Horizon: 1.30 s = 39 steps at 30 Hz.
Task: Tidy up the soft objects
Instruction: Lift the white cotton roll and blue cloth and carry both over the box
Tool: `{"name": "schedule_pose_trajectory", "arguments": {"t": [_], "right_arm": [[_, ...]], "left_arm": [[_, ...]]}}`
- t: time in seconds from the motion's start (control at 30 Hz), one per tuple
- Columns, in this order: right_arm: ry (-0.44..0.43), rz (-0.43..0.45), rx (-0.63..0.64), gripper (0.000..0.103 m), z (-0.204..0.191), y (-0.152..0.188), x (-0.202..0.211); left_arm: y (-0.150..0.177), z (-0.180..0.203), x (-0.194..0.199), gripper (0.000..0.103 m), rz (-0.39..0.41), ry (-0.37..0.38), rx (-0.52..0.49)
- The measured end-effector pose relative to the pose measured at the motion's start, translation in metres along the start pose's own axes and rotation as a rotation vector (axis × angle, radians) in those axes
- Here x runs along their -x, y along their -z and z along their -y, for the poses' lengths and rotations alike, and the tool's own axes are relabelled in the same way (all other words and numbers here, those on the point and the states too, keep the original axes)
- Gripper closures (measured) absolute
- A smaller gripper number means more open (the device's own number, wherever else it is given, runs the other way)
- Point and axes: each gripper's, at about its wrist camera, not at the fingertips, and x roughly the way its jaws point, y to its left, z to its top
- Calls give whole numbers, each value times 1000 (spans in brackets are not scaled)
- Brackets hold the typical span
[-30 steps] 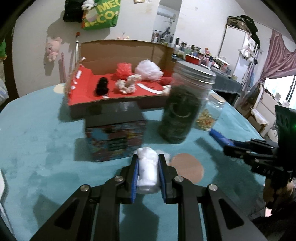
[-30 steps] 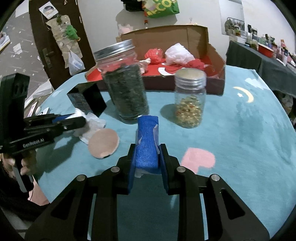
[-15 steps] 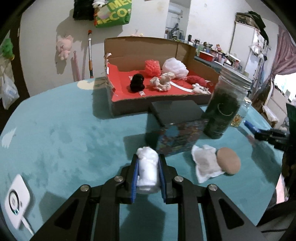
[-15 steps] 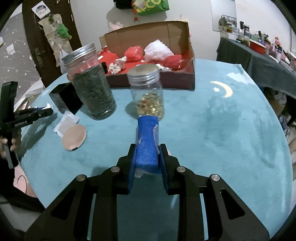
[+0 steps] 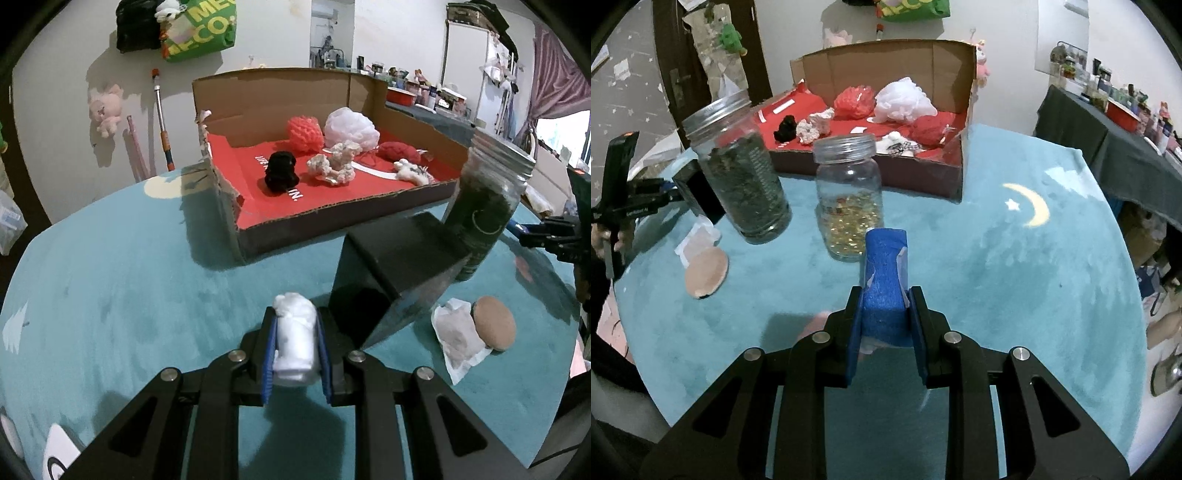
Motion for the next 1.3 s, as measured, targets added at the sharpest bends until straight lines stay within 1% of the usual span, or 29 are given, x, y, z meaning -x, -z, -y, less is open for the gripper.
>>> {"name": "schedule_pose_trajectory", "arguments": {"t": [0.37,0.6,0.83,1.0,1.07,1.17,1.3], "right_arm": [[19,-34,45,80,6,0,-3],[30,-35,98,80,13,-16,-8],[20,-2,154,80,18,-50,-9],[-26,27,178,80,18,-81,-10],[-38,34,187,80,17,-95,-11],[-77,34,179,80,17,-118,-18],[-141,-5,159,80,12,-149,-38]], "left_arm": [[-10,-1,-4,82,-5,15,-52],[-26,-7,0,82,16,27,-87],[-54,-12,1,82,36,73,-102],[-79,-12,-3,82,39,88,-95],[-90,-10,-9,82,29,94,-89],[-105,-3,-24,82,-18,109,-76],[-119,12,-47,82,-88,97,-92]]}}
